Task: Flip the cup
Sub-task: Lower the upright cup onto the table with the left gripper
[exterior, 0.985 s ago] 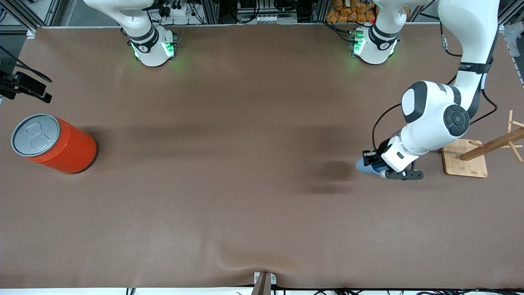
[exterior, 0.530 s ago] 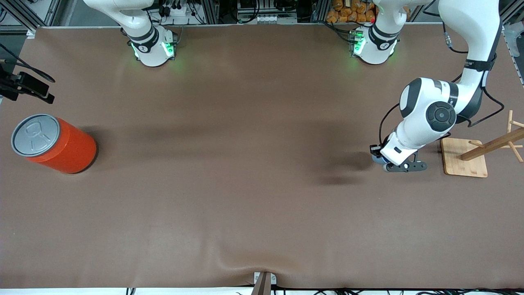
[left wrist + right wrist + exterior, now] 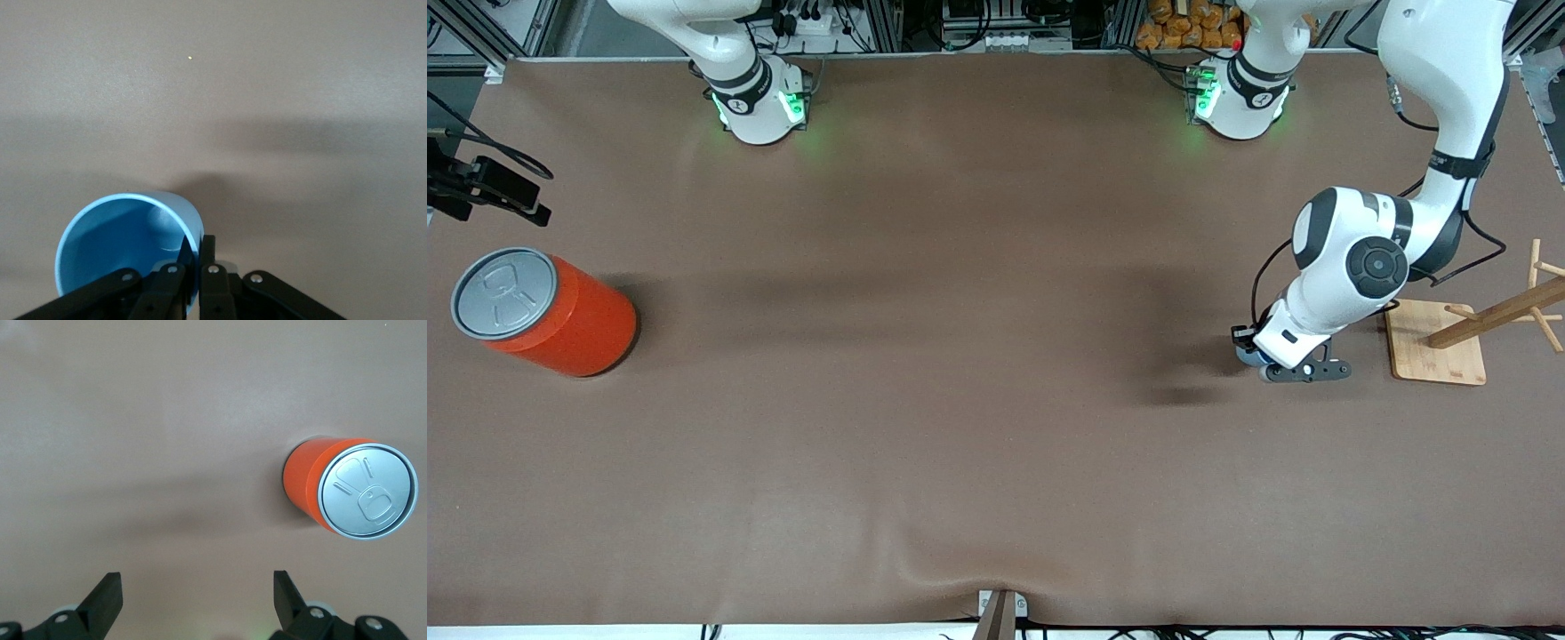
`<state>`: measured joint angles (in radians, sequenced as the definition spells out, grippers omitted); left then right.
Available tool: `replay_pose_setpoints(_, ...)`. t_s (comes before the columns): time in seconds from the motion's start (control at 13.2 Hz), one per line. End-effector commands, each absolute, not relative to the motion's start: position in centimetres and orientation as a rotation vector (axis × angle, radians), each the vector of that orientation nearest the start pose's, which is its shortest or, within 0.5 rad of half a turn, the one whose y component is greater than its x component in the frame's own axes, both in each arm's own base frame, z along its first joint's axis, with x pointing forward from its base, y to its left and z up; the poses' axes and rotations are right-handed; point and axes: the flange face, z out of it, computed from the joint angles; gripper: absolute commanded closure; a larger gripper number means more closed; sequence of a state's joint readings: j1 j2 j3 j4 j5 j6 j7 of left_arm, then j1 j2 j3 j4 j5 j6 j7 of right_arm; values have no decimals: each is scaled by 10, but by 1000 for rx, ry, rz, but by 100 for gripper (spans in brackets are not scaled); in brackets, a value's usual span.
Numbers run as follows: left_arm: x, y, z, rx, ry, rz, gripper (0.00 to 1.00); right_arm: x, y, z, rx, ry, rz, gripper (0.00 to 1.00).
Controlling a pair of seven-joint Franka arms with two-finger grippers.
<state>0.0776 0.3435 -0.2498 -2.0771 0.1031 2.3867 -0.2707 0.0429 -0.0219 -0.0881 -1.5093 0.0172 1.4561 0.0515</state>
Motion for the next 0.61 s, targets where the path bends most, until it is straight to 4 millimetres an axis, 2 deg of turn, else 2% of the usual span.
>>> replay_pose_setpoints(0.0,581,-96,268,-3137,-71,6,64,531,-23,662,-3119,151,27,0)
replay_pose_setpoints(0.08,581,-95,268,-3137,-85,6,35,531,-22,662,-3121,149,27,0)
replay_pose_setpoints(0.15,582,-96,270,-3136,-88,4,9,531,-22,662,-3121,149,27,0)
replay_pose_setpoints(0.23,582,-95,272,-3136,-92,4,0,531,-21,662,-3121,146,29,0)
replay_pose_setpoints(0.38,585,-81,273,-3137,-108,-1,0,531,-21,662,-3126,145,32,0)
replay_pose_setpoints(0.53,589,-86,282,-3138,-108,-20,0,531,-23,661,-3126,150,34,0)
